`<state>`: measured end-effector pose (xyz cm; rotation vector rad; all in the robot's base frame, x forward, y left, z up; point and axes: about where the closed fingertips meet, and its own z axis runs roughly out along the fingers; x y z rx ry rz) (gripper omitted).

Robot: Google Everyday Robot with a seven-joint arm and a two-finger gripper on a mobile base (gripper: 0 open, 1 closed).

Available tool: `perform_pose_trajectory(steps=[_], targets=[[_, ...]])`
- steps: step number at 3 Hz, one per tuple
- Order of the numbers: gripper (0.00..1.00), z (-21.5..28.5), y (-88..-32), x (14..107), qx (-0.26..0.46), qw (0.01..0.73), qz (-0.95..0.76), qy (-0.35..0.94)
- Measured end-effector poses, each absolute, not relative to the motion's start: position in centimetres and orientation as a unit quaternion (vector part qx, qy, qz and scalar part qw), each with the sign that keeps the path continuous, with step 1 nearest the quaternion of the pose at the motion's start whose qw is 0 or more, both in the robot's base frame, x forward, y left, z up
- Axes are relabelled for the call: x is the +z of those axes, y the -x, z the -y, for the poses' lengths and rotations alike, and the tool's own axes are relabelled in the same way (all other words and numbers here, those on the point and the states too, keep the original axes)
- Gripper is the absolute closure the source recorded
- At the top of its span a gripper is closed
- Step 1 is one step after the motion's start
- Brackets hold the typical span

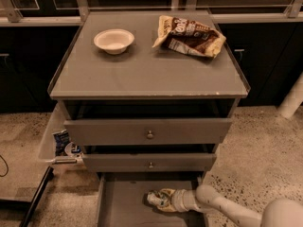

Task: Pick 7up can from bottom drawer and place on counter

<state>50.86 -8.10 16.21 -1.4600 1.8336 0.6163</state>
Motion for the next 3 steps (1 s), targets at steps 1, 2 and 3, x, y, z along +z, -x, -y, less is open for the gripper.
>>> perform_pose_trajectory(steps=[1, 2, 3], targets=[[1.00, 9.1, -49.4, 21.0, 0.237, 0.376, -0.695, 0.566], [1.00, 10.6, -47.8, 26.7, 0.217, 0.397, -0.680, 0.576], [1.00, 12.3, -46.9, 33.3, 0.186, 0.418, -0.665, 0.590]])
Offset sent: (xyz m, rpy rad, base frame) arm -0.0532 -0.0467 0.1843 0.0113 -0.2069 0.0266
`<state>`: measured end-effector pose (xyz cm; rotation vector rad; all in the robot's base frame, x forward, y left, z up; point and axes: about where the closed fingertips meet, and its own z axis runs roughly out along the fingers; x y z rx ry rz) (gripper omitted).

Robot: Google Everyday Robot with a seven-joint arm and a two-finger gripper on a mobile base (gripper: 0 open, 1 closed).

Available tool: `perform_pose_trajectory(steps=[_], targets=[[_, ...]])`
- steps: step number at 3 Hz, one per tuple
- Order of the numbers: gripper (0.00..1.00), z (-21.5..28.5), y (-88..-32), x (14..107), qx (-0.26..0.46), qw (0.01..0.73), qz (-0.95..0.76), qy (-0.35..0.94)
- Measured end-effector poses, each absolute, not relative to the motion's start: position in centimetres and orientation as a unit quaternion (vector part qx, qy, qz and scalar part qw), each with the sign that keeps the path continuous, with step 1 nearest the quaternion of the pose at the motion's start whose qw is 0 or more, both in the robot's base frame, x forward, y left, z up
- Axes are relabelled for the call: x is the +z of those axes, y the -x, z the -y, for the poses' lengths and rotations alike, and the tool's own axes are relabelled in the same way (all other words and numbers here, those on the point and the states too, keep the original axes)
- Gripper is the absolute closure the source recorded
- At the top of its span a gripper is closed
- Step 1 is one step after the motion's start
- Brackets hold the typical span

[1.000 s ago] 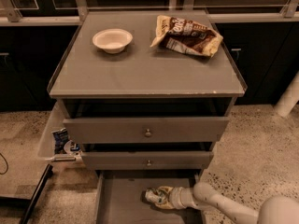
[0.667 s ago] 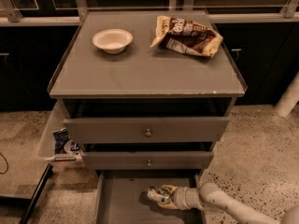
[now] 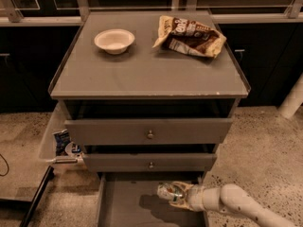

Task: Pick 7up can from bottom drawer and place on counter

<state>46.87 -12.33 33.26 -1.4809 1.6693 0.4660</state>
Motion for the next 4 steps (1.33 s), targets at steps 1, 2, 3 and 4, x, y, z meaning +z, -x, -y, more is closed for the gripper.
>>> perform_pose_trajectory(steps=[1, 2, 3, 4], targets=[[1.00, 14.5, -47.8, 39.9, 0.165, 0.440, -0.649, 0.598], [1.00, 17.4, -49.9, 44.4, 0.156, 0.461, -0.646, 0.588], [1.00, 17.1, -49.5, 44.2, 0.158, 0.462, -0.645, 0.588], [1.00, 16.4, -48.1, 45.9, 0.148, 0.462, -0.632, 0.604]])
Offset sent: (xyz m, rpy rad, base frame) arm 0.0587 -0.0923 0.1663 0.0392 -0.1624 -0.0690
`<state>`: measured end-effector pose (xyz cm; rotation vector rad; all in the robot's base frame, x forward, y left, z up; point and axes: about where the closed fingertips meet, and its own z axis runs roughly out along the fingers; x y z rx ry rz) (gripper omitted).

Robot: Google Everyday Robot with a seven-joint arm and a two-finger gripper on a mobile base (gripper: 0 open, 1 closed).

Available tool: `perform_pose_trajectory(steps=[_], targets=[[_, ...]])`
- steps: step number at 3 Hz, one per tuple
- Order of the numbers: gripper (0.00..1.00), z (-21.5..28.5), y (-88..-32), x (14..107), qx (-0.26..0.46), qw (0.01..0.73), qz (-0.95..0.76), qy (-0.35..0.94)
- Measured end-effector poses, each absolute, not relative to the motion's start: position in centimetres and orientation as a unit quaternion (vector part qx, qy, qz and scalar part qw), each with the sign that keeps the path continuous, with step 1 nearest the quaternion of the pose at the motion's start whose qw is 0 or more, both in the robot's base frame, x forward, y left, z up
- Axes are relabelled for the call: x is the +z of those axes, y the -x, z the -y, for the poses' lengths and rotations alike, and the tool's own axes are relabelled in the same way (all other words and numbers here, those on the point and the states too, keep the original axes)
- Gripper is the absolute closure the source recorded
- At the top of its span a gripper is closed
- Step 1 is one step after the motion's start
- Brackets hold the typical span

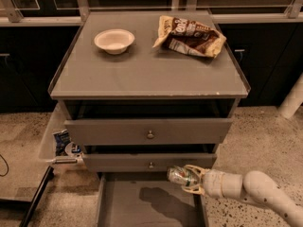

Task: Pick 7up can from bottom drawer and place on counter

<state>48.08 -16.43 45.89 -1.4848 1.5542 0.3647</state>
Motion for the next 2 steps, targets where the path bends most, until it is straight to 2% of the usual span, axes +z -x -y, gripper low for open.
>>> perform_pose_trajectory(steps=[2], targets=[[1.00, 12.9, -43.3, 55.9, 0.115, 0.454, -0.562, 0.682]])
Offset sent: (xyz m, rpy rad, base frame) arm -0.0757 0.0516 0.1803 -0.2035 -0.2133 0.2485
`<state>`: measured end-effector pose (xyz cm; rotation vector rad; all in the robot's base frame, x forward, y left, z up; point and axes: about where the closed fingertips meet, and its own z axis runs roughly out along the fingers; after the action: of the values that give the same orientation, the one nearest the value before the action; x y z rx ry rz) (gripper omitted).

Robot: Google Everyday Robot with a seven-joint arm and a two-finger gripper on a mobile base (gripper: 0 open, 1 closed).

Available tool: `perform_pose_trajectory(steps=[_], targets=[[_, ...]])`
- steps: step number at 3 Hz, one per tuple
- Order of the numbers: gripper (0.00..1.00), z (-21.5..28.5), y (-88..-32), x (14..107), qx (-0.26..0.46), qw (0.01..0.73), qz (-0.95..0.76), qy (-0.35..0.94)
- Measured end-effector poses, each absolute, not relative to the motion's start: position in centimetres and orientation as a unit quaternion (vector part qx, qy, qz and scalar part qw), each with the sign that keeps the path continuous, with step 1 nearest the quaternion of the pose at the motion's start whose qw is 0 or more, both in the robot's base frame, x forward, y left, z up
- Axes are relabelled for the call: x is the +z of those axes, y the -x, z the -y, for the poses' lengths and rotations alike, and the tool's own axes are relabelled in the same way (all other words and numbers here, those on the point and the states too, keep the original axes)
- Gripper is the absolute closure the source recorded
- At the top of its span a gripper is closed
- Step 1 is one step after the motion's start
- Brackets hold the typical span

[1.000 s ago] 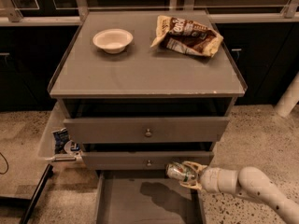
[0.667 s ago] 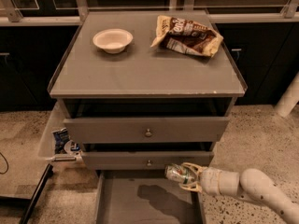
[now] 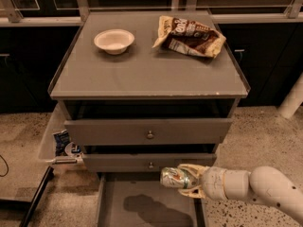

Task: Pick 7up can from bottom drawer and place on counter

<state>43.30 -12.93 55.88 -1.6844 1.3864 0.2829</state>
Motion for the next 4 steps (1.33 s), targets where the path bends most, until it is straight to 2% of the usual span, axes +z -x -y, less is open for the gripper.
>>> perform_pose_trajectory(steps=[2, 3, 4], targets=[[1.00, 13.8, -41.9, 71.1, 0.053, 0.459, -0.539, 0.705], [1.00, 15.3, -44.6, 78.5, 0.033, 0.480, -0.546, 0.686], [1.00, 15.2, -44.6, 78.7, 0.032, 0.482, -0.544, 0.685]])
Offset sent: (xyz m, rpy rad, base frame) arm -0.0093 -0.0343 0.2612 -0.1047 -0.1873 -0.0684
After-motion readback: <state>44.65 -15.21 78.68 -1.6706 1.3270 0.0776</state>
